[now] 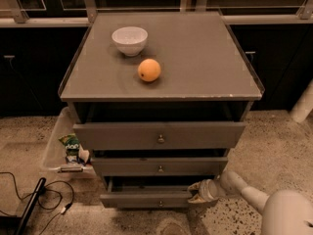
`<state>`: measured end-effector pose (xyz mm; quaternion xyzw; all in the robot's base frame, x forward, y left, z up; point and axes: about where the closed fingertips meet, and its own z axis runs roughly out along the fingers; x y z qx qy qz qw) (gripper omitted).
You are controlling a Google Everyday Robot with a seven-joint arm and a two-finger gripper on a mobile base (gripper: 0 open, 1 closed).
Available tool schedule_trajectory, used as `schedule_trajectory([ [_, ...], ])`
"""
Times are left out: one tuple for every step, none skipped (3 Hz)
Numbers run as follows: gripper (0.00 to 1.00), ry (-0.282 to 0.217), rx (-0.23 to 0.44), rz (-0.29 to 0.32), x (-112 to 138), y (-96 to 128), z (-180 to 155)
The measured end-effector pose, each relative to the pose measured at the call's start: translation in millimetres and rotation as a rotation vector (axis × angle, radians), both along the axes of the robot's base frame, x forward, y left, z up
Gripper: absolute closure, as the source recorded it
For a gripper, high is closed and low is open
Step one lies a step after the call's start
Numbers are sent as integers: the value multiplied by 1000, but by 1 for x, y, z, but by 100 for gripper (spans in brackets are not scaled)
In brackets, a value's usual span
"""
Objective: Open bottom drawer
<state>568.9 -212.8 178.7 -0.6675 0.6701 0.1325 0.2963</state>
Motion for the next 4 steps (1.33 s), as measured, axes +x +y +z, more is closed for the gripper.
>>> schedule_trajectory([
  [59, 0, 0, 0, 0, 0, 0],
  [36, 9, 0, 1, -2, 1, -5],
  [12, 74, 18, -20, -22, -10, -25],
  [16, 74, 17, -20, -22, -10, -23],
])
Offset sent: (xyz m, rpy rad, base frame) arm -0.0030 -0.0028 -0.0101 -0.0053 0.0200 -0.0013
